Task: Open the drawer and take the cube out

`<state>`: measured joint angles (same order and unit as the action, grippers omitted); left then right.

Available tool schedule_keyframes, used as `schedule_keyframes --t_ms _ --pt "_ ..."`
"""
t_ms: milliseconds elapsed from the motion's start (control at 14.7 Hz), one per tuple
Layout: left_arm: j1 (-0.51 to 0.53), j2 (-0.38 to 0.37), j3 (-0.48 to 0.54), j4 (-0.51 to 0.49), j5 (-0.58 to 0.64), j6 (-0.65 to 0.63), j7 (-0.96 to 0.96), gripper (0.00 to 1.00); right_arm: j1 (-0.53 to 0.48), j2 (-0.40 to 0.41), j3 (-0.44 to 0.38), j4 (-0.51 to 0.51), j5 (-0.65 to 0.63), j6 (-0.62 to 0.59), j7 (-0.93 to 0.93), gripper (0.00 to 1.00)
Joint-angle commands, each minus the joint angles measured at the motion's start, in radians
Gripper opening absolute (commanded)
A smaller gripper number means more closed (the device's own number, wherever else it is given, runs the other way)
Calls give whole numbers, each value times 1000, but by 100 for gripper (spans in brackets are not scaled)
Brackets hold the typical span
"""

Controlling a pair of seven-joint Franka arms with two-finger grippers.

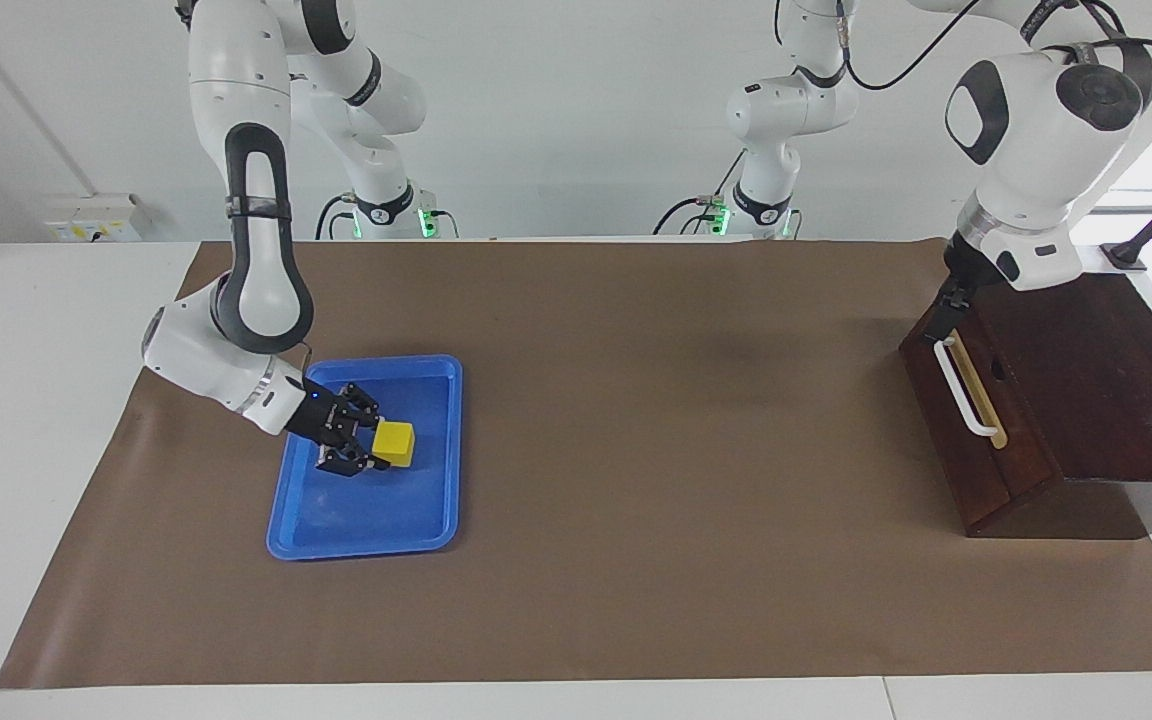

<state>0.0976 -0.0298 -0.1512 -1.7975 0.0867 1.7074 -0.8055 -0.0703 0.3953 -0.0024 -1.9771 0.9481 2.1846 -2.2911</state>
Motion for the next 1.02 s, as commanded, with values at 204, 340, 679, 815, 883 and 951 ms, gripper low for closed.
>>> schedule_keyframes --t_ms 204,340,679,815,883,951 --pt "-47 76 24 154 -31 -192 443 100 -13 -1 15 -34 29 50 -70 0" --pt "-32 85 16 173 -30 -227 540 100 -13 -3 15 -48 34 73 -106 0" --pt "-44 79 18 168 -44 -213 588 100 -2 -3 16 -48 34 75 -142 0" --pt "-42 77 -4 164 -36 -206 586 100 -2 -3 16 -48 34 75 -140 86" --pt "-41 79 -4 165 -35 -206 586 100 -2 -3 16 -46 34 72 -140 100" --pt "-41 79 -2 168 -34 -206 594 100 -2 -3 16 -45 34 69 -139 100"
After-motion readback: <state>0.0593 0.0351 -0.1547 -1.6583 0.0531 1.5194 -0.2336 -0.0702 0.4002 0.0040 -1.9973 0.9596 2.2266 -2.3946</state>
